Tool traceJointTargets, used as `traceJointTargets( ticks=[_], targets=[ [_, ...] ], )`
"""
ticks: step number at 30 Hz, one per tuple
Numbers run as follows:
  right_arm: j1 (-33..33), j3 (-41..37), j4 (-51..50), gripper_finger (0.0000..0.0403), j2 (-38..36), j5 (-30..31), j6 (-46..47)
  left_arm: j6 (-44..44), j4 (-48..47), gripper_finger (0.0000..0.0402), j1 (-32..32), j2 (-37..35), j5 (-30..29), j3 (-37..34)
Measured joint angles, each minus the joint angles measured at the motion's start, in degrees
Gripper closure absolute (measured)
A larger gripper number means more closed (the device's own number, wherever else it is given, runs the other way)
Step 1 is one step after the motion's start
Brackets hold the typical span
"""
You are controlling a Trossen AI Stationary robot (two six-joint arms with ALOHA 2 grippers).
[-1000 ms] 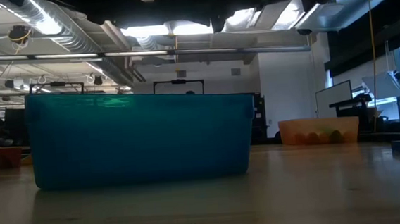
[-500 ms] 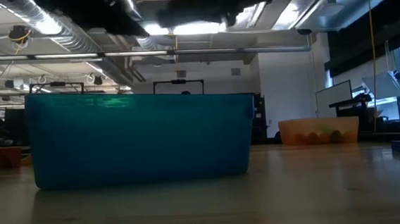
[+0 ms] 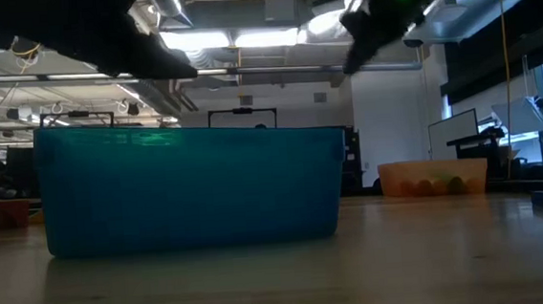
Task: Sort blocks by size
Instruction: Put the blue cylindrical block into the orange bin, then put the red arch block into the yellow bin
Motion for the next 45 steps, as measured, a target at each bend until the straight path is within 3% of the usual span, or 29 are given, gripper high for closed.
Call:
traceJointTargets(
  ticks=[5, 10, 15, 19, 27, 35, 39, 45],
  targets=[
    [-13.1, -0.1, -10.9, 0.0264, -0.1, -7.9, 7.3, 0.9, 1.0, 0.0197, 1.2, 0.0, 1.0, -1.4],
    [-24.6, -0.1, -15.0, 0.0264, 2.0, -16.2, 11.3, 0.9, 0.4, 0.02, 1.1, 0.0, 1.1, -1.4],
    [-32.6, -0.1, -14.8, 0.0264, 5.4, -24.0, 12.6, 1.5, 0.4, 0.0197, 0.5, 0.0, 1.1, -1.4],
    [-36.3, -0.1, -14.4, 0.0264, 9.3, -26.8, 13.1, 1.6, -1.1, 0.0197, 0.4, 0.0, 1.1, -1.4],
    [-39.6, -0.1, -13.2, 0.0251, 15.0, -27.9, 13.6, 1.7, -2.0, 0.0196, 0.4, 0.0, 1.1, -1.4],
    [-40.0, -0.1, -14.5, 0.0162, 14.3, -28.5, 12.9, 1.4, -2.1, 0.0196, 0.4, 0.0, 1.1, -1.4],
    [-36.1, 1.8, -18.9, 0.0133, 9.9, -29.5, 13.4, 1.5, -2.1, 0.0196, 0.4, 0.0, 1.1, -1.4],
    [-24.8, 6.0, -29.8, 0.0124, 4.9, -36.4, 21.3, 1.7, -2.0, 0.0196, 0.4, 0.0, 1.1, -1.4]
  ],
)
